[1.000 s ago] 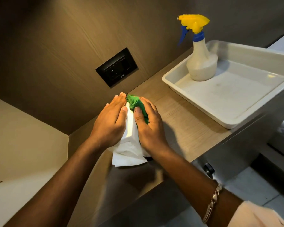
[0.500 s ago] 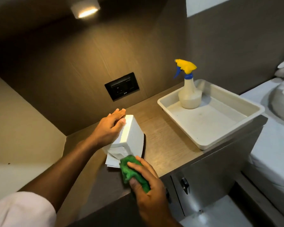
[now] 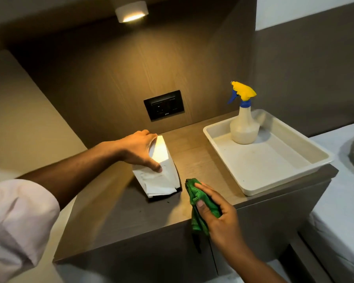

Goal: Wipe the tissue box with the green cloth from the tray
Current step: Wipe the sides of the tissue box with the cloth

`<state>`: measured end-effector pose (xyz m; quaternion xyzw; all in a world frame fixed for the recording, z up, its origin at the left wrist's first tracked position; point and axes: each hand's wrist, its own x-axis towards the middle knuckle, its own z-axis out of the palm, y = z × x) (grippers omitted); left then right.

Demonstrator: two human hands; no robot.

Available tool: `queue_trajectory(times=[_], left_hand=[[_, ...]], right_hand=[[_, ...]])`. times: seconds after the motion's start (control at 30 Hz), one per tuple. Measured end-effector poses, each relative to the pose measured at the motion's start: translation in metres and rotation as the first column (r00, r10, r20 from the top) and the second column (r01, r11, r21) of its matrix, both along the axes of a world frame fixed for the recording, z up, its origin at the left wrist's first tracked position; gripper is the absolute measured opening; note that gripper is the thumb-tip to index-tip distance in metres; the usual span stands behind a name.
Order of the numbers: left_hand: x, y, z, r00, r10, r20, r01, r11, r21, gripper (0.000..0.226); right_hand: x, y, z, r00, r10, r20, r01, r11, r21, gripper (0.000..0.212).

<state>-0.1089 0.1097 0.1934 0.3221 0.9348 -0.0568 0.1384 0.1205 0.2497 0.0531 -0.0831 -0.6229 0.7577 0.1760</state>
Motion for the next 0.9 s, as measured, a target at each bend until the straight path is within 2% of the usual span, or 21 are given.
queue_trajectory(times=[0.13, 0.27, 0.4, 0.53, 0.6, 0.67, 0.73, 0.83, 0.9], left_hand=[[0.003, 0.005, -0.007, 0.995, 0.085, -0.048, -0.084, 0.996, 0.024, 0.114], [0.014, 0.011, -0.006, 0.983, 0.17, -0.063, -0.168, 0.985, 0.03, 0.108], [0.028, 0.018, -0.007, 0.956, 0.27, -0.116, -0.266, 0.963, 0.046, 0.103], [0.039, 0.017, -0.01, 0.92, 0.387, -0.056, -0.381, 0.919, 0.099, 0.089], [0.042, 0.018, -0.011, 0.889, 0.457, -0.027, -0.453, 0.887, 0.094, 0.085], [0.044, 0.021, -0.012, 0.844, 0.537, -0.008, -0.535, 0.842, 0.067, 0.087], [0.044, 0.026, -0.011, 0.786, 0.618, 0.001, -0.618, 0.786, 0.031, 0.091], [0.046, 0.036, -0.009, 0.682, 0.731, 0.004, -0.731, 0.682, 0.023, 0.103], [0.046, 0.044, -0.007, 0.619, 0.786, 0.008, -0.785, 0.618, 0.028, 0.108]], right_hand=[[-0.011, 0.017, 0.002, 1.0, -0.008, 0.014, 0.009, 1.0, -0.03, 0.036], [-0.055, 0.029, 0.019, 1.0, 0.017, -0.007, -0.016, 0.995, 0.101, 0.037], [-0.088, 0.023, 0.025, 0.991, 0.063, -0.116, -0.031, 0.965, 0.261, 0.042], [-0.087, 0.024, 0.001, 0.997, 0.07, -0.011, -0.065, 0.959, 0.274, 0.041], [-0.087, 0.029, -0.005, 0.993, 0.065, 0.097, -0.096, 0.926, 0.364, 0.039], [-0.09, 0.039, 0.0, 0.982, 0.061, 0.178, -0.144, 0.849, 0.508, 0.036], [-0.093, 0.049, 0.012, 0.97, 0.037, 0.241, -0.172, 0.802, 0.572, 0.033], [-0.088, 0.062, 0.025, 0.979, -0.06, 0.192, -0.053, 0.844, 0.533, 0.032], [-0.078, 0.056, 0.028, 0.986, -0.11, 0.124, 0.048, 0.904, 0.425, 0.034]])
